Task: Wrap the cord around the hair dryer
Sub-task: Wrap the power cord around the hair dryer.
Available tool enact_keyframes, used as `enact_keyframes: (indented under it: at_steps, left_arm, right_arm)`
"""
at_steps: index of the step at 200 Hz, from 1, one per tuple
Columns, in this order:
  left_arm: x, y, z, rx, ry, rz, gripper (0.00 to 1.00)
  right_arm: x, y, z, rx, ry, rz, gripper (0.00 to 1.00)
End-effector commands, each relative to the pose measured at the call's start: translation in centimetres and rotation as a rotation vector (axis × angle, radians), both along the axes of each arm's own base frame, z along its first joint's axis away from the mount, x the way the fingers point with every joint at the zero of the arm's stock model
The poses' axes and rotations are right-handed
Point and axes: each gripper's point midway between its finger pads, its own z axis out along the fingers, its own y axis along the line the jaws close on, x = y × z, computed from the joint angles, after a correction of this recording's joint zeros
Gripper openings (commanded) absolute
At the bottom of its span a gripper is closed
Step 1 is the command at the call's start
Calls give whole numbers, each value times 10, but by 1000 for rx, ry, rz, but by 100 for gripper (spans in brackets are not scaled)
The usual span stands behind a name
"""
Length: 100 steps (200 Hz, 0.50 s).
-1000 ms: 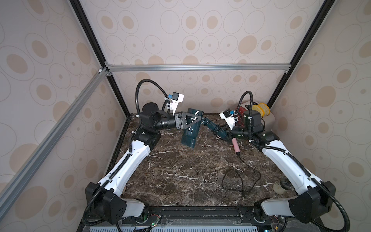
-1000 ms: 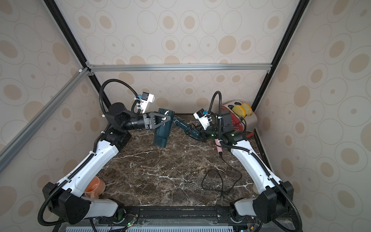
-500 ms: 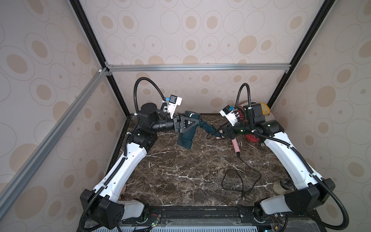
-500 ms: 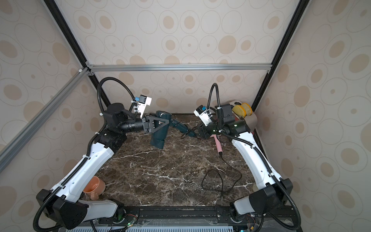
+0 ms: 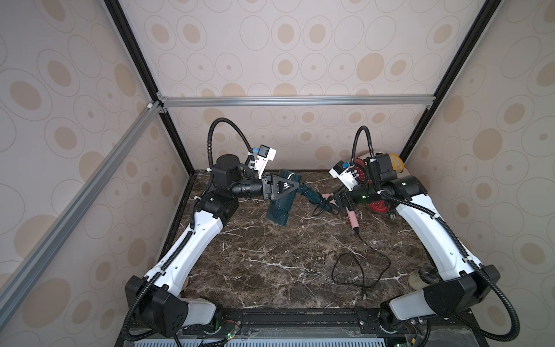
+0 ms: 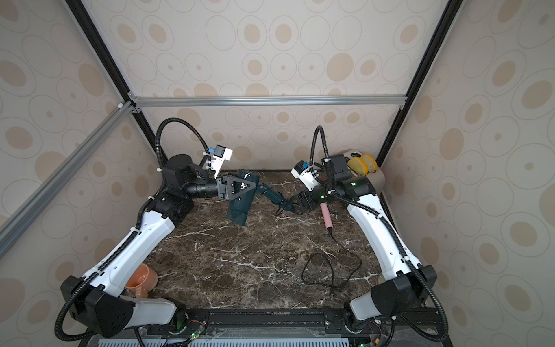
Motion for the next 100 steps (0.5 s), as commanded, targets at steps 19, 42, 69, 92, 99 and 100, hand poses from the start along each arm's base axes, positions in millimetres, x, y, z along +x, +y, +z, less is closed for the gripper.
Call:
enact_keyframes:
  at_steps: [19,42,69,92,99,100]
  left_arm:
    - [-5,2,28,-62,-85,-9,0]
    - [-7,2,31,-75,-84,-18,0]
    - [-8,-1,36,-99,-75,-33,0]
    - [-5,-1,46,-131,-82,-18,0]
    - [-4,-1,51,-146,-85,-13,0]
    - [-4,0,51,-148,-85,-12,0]
  right_arm:
    - [-6,1,23,14,-48,33,73]
    - [-5,1,34,18,-83,42,73]
    - [-3,6,40,25,-78,74,73]
    - [1,2,33,-19,-59,58,73]
    - [2,0,31,-32,-59,45,73]
    - [2,-1,30,-34,-58,43,73]
